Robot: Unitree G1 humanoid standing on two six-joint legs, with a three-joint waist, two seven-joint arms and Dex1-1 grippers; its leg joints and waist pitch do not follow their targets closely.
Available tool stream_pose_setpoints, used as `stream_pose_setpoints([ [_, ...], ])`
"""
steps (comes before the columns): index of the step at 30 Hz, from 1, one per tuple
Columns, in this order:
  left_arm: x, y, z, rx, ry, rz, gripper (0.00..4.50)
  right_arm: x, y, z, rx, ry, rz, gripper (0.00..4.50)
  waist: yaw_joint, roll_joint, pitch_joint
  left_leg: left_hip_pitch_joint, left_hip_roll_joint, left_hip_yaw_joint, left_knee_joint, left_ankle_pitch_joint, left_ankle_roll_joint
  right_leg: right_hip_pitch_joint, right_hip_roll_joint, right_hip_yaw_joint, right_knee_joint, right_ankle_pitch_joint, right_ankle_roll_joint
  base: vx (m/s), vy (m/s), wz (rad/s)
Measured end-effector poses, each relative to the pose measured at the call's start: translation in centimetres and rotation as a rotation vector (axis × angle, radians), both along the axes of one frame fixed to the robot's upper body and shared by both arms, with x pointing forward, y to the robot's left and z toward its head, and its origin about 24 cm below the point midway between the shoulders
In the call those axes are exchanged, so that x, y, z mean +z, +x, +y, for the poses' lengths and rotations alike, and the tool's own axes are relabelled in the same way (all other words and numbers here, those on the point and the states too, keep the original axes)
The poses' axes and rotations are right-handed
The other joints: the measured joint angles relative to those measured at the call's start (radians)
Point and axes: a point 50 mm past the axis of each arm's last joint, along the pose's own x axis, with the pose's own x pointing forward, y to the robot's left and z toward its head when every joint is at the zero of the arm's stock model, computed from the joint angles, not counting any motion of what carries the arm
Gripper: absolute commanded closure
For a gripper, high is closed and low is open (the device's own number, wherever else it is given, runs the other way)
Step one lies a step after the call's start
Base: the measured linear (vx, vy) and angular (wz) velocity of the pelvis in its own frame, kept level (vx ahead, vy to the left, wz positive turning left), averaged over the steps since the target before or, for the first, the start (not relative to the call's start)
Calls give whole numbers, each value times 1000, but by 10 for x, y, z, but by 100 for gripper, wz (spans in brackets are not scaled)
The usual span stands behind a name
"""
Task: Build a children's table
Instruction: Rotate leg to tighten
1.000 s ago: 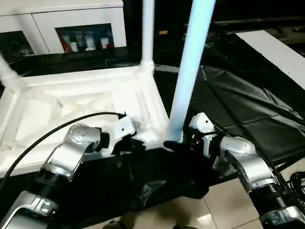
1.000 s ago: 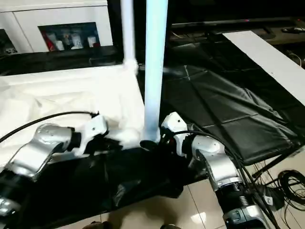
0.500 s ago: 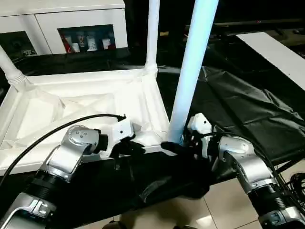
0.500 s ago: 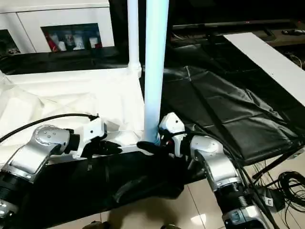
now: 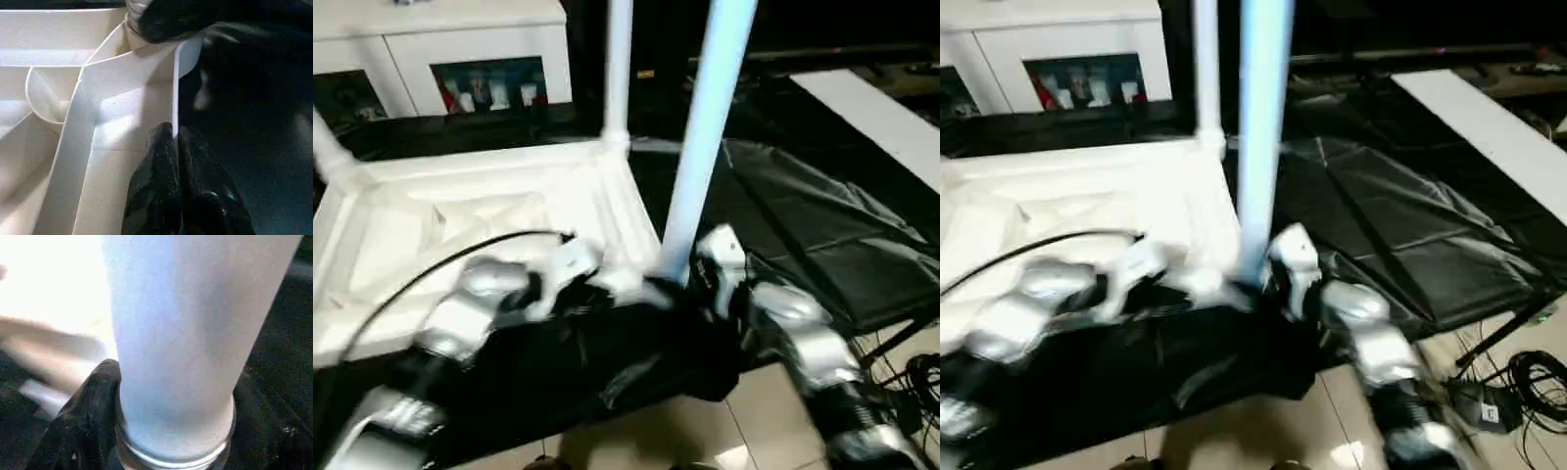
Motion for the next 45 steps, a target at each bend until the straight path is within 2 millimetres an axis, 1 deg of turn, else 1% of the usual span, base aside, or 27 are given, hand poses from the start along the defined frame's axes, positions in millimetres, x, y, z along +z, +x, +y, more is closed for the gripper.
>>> stream_pose_setpoints([
  [3, -1, 5, -14, 55, -10, 10, 450, -2, 7, 2, -120, 3, 12, 178, 0, 0, 0, 2, -2, 0, 0, 0, 0, 1, -2, 0, 0, 0, 1, 0, 0, 0],
  [6, -2, 14, -33, 142, -3, -4, 450, 1, 23, 10, -297, -3, 37, 178, -1, 0, 0, 3, -6, -1, -1, 0, 0, 2, -6, -1, 0, -1, 1, 0, 0, 0],
  [8, -3, 15, -39, 157, -2, -13, 450, 0, 26, 11, -343, -15, 43, 178, -2, 0, 0, 4, -8, 0, -1, 0, 0, 2, -9, -1, -1, -1, 1, 0, 0, 0],
  [12, -3, 15, -40, 162, 9, -29, 450, 1, 29, 14, -354, -15, 28, 178, -5, 0, 0, 3, -10, 0, -1, 0, 0, 3, -11, -2, -3, -1, 2, 0, 0, 0],
  [14, -3, 14, -38, 156, 14, -39, 450, 0, 28, 13, -327, -9, 17, 178, -5, 0, 0, 3, -10, 0, -1, 0, 0, 2, -11, -2, -3, 0, 2, 0, 0, 0],
  [15, -2, 13, -37, 150, 17, -46, 450, 0, 28, 12, -311, -8, 10, 143, -5, 0, 0, 2, -10, 0, -2, 0, 0, 2, -11, -2, -3, 0, 2, 0, 0, 0],
  [17, -2, 12, -35, 145, 19, -51, 450, 0, 27, 11, -287, -6, -1, 108, -5, 0, 0, 2, -10, 0, -4, 0, 0, 2, -11, -3, -3, 0, 2, 0, 0, 0],
  [19, -1, 13, -28, 138, 27, -59, 450, 0, 23, 9, -224, 5, -17, 106, -5, 0, 0, 3, -9, 0, -8, 0, 0, 1, -10, -4, -3, 0, 3, 0, 0, 0],
  [22, 1, 12, -15, 125, 25, -61, 450, 0, 16, 6, -112, -10, -40, 73, -10, -1, 0, 2, -7, -2, -9, 0, 0, -2, -8, -7, -1, 3, 6, 0, 0, 0],
  [24, 2, 11, -8, 101, 31, -67, 450, 2, 12, 1, -31, -43, -48, 61, -10, 0, 0, 2, -6, -2, -11, 0, 0, -3, -7, -7, -1, 4, 5, 0, 0, 0],
  [26, 2, 9, -3, 75, 30, -70, 450, 3, 8, -2, 34, -62, -50, 61, -10, 0, 0, 2, -6, -2, -12, 0, 0, -3, -7, -6, -1, 5, 3, 0, 0, 0],
  [27, 3, 6, 1, 40, 23, -71, 450, 4, 3, -7, 92, -93, -59, 61, -9, 0, 0, 2, -6, -2, -12, 0, 0, -3, -7, -6, -1, 5, 4, 0, 0, 0],
  [30, 3, -3, 13, -41, 15, -58, 450, 5, -7, -13, 233, -131, -65, 61, -10, 0, 0, 2, -6, -2, -12, 0, 0, -3, -6, -5, -2, 2, 5, 0, 0, 0],
  [33, 4, -12, 22, -112, 11, -31, 450, 6, -16, -17, 301, -113, -60, 61, -8, 0, 0, 0, -6, -1, -12, -1, 1, -4, -6, -5, -3, -1, 4, 0, 0, 0],
  [35, 5, -15, 24, -150, 5, -15, 450, 8, -20, -18, 346, -94, -58, 61, -6, 0, 0, -2, -6, -1, -12, -1, 2, -5, -6, -5, -5, -1, 3, 0, 0, 0],
  [38, 6, -24, 28, -211, 8, 10, 450, 11, -26, -18, 417, -68, -50, 61, 3, 1, 1, -4, -6, -1, -12, -2, 3, -5, -6, -5, -8, -1, 3, 0, 0, 0],
  [41, 5, -26, 29, -238, 8, 23, 450, 15, -29, -18, 465, -75, -45, 61, 7, 1, 1, -5, -6, -1, -11, -2, 3, -5, -6, -5, -8, -1, 2, 0, 0, 0],
  [42, 5, -27, 29, -241, 9, 25, 450, 15, -29, -18, 474, -77, -43, 77, 7, 1, 1, -5, -6, -1, -11, -2, 3, -5, -6, -5, -8, 0, 2, 0, 0, 0],
  [44, 5, -27, 30, -244, 8, 29, 450, 13, -31, -19, 478, -76, -33, 77, 7, 1, 1, -5, -6, -1, -11, -2, 3, -5, -6, -5, -8, 0, 1, 0, 0, 0],
  [45, 5, -27, 30, -245, 8, 29, 450, 11, -32, -19, 483, -75, -27, 105, 7, 1, 1, -5, -6, -1, -10, -2, 3, -5, -6, -5, -7, 0, 1, 0, 0, 0],
])
